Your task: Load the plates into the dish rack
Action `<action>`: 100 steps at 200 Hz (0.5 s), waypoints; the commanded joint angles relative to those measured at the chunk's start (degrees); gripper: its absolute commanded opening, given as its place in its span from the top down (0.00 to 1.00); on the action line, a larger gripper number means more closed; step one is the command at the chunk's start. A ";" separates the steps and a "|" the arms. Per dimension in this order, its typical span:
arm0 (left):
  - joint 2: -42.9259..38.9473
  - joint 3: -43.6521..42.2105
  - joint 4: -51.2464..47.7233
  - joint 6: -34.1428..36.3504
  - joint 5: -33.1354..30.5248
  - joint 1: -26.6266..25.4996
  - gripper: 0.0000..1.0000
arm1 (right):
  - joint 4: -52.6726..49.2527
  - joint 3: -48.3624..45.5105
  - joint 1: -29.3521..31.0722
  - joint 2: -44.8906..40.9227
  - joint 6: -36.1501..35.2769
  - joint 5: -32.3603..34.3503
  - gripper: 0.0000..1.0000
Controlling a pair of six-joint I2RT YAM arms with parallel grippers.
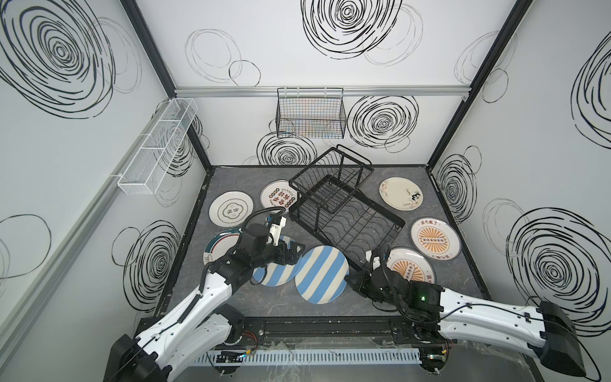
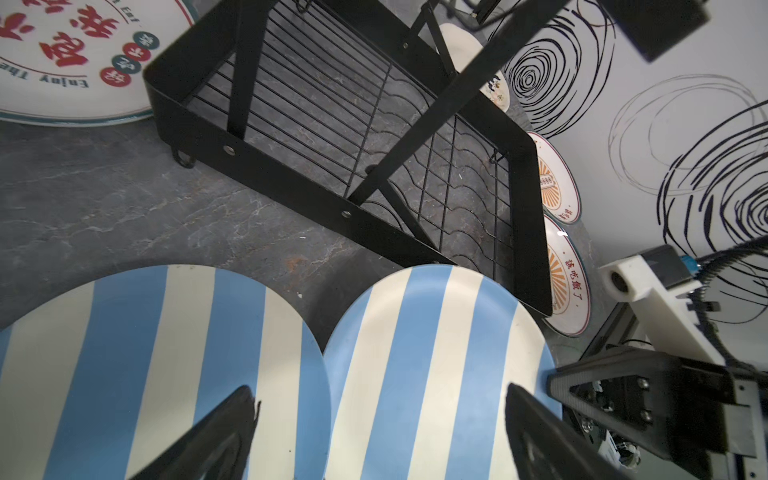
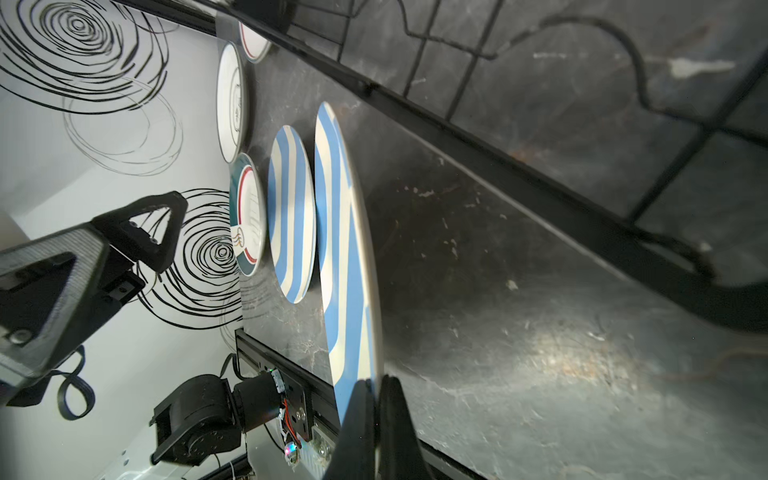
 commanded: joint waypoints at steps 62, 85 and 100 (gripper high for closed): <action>-0.47 3.43 -2.04 2.39 2.76 3.39 0.04 | -11.50 13.94 -7.10 2.84 -17.53 0.04 1.00; -1.30 2.89 -1.71 1.51 2.59 2.80 0.04 | -11.84 12.13 -10.23 -0.71 -18.00 -1.93 1.00; -1.71 2.29 -1.67 1.21 1.59 2.50 0.04 | -13.53 12.07 -11.32 -2.36 -18.55 -2.20 1.00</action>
